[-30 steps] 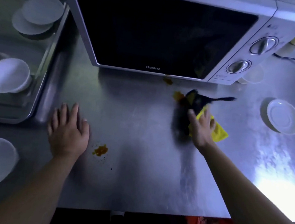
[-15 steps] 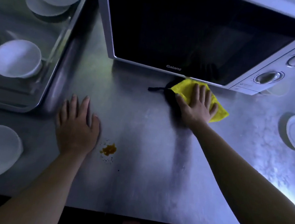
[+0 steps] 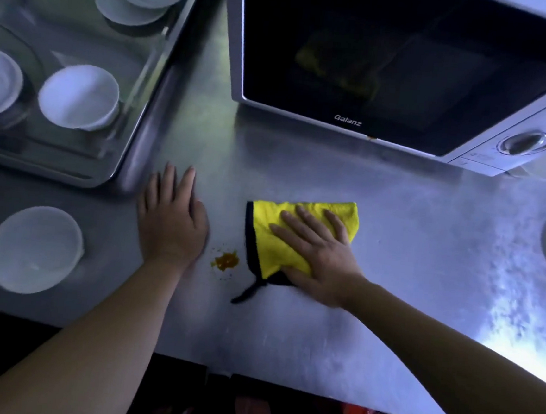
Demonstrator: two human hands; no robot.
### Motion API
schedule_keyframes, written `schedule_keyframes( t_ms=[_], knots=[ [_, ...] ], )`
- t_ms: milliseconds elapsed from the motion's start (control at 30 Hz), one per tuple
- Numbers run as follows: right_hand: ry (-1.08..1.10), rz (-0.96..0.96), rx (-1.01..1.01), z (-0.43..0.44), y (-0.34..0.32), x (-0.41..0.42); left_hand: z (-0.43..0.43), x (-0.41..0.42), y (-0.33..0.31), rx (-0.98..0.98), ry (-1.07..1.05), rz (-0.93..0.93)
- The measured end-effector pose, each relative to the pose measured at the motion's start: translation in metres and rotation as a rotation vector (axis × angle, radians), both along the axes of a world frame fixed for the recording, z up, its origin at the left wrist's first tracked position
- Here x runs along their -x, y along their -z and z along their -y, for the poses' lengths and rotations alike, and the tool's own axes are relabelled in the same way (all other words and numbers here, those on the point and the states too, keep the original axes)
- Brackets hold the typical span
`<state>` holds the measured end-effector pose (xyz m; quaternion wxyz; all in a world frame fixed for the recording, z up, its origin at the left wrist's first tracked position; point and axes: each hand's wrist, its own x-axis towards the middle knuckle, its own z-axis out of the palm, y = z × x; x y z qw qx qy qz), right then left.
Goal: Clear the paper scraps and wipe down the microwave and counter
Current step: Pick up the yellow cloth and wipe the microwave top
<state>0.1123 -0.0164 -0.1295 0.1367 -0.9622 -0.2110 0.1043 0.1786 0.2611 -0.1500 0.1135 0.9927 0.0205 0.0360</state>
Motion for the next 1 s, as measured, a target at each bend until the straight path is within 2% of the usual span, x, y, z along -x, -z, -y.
schedule_keyframes(
  t_ms=[67,167,233,333,500,667,800,900,1000],
  knots=[
    [0.070,0.028,-0.074,0.014,0.001,0.024,0.000,0.001,-0.001,0.000,0.005,0.009],
    [0.450,0.078,-0.164,0.019,0.000,0.034,-0.001,0.000,0.000,0.001,-0.003,0.016],
    [0.657,0.070,-0.154,0.013,-0.001,0.014,-0.001,0.000,0.002,-0.005,0.003,0.006],
    [0.804,-0.019,-0.144,-0.004,-0.002,-0.048,-0.002,-0.002,0.003,-0.006,0.008,-0.025],
    [0.667,-0.047,-0.053,-0.057,0.004,-0.145,-0.002,-0.003,0.002,0.038,-0.008,-0.016],
    [0.442,-0.062,0.014,-0.115,0.007,-0.181,-0.006,-0.003,0.001,0.341,-0.028,0.121],
    [0.226,-0.087,0.070,-0.132,0.004,-0.152,-0.012,0.002,-0.008,0.732,-0.073,0.139],
    [0.150,-0.173,0.043,-0.142,-0.001,-0.106,-0.025,0.003,-0.016,1.023,-0.160,0.057],
    [0.105,-0.267,-0.014,-0.144,-0.008,-0.050,-0.044,0.009,-0.019,1.133,-0.170,-0.063]
  ],
)
